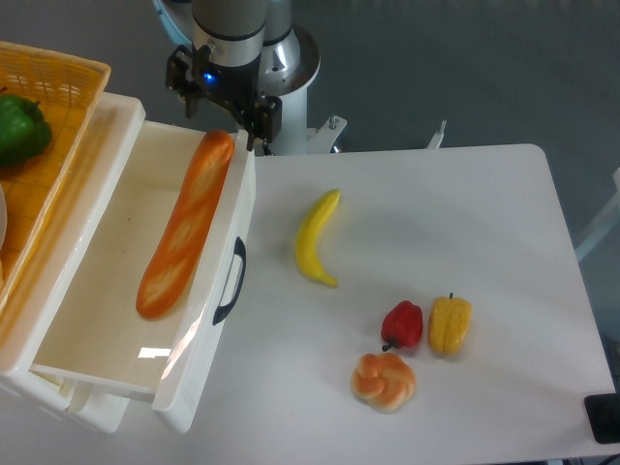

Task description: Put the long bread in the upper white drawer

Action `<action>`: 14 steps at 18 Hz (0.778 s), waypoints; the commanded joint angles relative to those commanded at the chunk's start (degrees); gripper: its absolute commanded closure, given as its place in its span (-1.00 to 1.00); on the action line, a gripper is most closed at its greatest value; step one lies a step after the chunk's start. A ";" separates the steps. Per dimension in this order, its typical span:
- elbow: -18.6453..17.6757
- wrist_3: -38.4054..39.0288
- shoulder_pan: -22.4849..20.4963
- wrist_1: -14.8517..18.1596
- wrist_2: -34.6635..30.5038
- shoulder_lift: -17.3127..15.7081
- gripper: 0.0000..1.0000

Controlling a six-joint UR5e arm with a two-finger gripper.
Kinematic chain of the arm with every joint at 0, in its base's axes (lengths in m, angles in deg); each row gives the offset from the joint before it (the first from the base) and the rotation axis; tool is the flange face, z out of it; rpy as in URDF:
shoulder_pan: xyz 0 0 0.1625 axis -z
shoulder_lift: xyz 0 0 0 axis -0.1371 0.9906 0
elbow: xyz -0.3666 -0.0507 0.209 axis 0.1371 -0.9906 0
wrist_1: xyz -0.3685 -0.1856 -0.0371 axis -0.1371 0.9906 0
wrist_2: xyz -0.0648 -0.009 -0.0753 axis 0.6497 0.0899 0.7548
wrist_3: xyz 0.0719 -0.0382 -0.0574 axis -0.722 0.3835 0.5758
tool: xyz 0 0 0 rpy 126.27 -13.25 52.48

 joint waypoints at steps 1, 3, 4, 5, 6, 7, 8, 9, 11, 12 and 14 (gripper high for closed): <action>-0.09 -0.88 -0.26 0.18 -0.18 0.00 -1.00; -0.78 -1.15 -0.26 0.53 -0.18 0.00 -1.00; -1.23 -1.33 -0.35 0.53 -0.18 -0.09 -1.00; -1.32 -1.76 -0.18 1.14 -0.18 -0.17 -1.00; -1.32 -3.68 -0.26 2.28 -0.18 -0.26 -1.00; -1.32 -6.49 -0.26 3.42 -0.09 -0.35 -1.00; -1.49 -8.25 -0.18 4.39 -0.18 -0.35 -1.00; -1.84 -8.79 -0.35 4.57 -0.18 -0.26 -1.00; -2.28 -9.06 -0.35 4.66 0.00 -0.26 -1.00; -2.28 -9.06 -0.09 4.75 0.00 -0.35 -1.00; -2.28 -9.24 0.00 5.36 0.26 -0.88 -1.00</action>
